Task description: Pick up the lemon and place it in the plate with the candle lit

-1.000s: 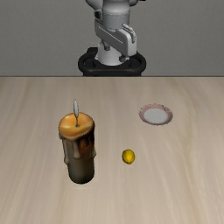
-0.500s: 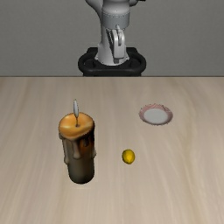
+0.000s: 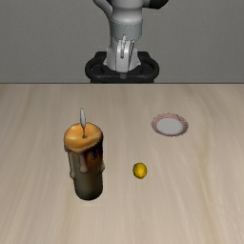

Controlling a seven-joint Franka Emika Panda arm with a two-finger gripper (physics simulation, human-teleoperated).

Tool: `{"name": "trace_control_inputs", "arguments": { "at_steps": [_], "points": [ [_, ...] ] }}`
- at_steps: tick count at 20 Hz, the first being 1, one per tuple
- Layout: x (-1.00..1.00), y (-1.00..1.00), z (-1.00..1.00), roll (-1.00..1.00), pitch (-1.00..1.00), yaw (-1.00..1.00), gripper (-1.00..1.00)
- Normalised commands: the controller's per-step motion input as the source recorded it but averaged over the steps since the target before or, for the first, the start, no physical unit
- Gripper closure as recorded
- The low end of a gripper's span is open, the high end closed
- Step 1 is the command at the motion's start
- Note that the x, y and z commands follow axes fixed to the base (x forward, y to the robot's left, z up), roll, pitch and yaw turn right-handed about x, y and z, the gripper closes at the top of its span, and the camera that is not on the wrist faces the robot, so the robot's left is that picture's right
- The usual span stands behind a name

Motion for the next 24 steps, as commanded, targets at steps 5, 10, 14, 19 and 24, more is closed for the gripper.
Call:
{"name": "trace_control_inputs", "arguments": {
  "at_steps": [5,10,14,19,24],
  "points": [
    [1.0,0.0,0.0,0.0,0.0,0.0,-1.0],
    [1.0,0.0,0.0,0.0,0.0,0.0,-1.0],
    [0.5,0.75,0.0,0.0,0.0,0.0,-1.0],
    [0.6,0.2,-0.2,0.0,0.0,0.0,-1.0],
    [0.0,0.0,-1.0,0.0,0.0,0.0,-1.0]
  ]
}}
